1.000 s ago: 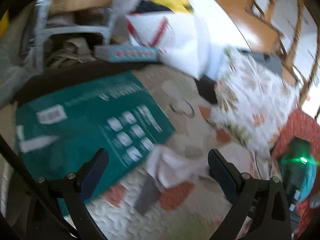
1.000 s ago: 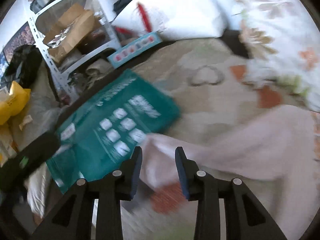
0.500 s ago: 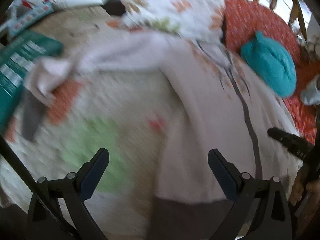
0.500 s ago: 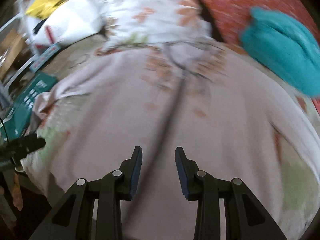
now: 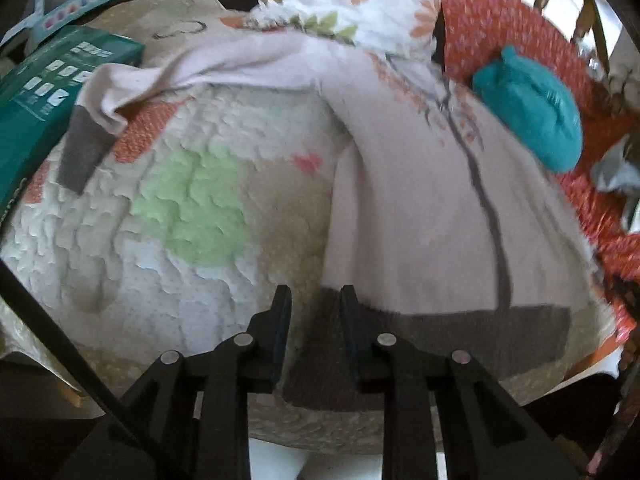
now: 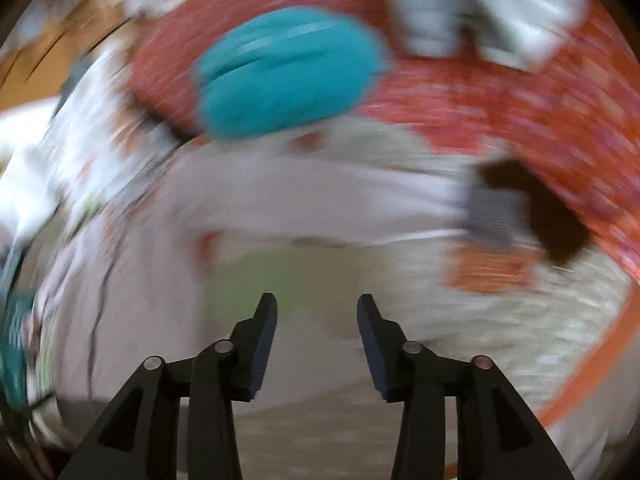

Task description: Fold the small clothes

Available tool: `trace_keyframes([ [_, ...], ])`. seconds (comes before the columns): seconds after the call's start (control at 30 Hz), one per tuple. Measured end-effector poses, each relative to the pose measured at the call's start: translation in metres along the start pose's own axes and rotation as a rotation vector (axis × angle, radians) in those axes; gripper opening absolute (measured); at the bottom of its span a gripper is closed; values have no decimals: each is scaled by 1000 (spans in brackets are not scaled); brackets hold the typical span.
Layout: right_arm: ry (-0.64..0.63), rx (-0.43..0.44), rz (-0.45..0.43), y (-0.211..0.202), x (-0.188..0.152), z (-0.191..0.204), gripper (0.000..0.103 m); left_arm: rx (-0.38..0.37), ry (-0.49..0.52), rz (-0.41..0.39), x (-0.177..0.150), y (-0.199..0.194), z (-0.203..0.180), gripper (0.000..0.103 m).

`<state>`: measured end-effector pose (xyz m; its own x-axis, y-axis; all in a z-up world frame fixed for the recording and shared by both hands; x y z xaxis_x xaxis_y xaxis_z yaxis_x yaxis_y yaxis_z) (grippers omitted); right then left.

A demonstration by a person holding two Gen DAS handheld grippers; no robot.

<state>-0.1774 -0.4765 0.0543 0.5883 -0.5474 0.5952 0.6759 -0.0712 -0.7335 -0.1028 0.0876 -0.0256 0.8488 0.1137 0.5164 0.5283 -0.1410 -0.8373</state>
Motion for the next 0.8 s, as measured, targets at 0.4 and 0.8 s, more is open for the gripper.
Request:
trace_keyframes([
  [0.4,509,44,-10,54,41,-115,56,-38,-13,-125,69,-25,-26,64],
  [0.8,229,-337,-155,29,123,-81,7,117,-157,-269,163,-26,45,66],
])
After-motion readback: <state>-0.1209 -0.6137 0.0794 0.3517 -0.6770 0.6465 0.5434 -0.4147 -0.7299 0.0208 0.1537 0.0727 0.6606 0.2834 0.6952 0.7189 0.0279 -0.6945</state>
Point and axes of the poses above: each gripper's, at about its wrist camera, not at the fingertips, and y roughly the way its jaws point, z to its left, x to its top, the point moved 7 cm from there along y, roughly the way its jaws point, and after that the axes turned 7 degrees about x, right-handed, at the moved point
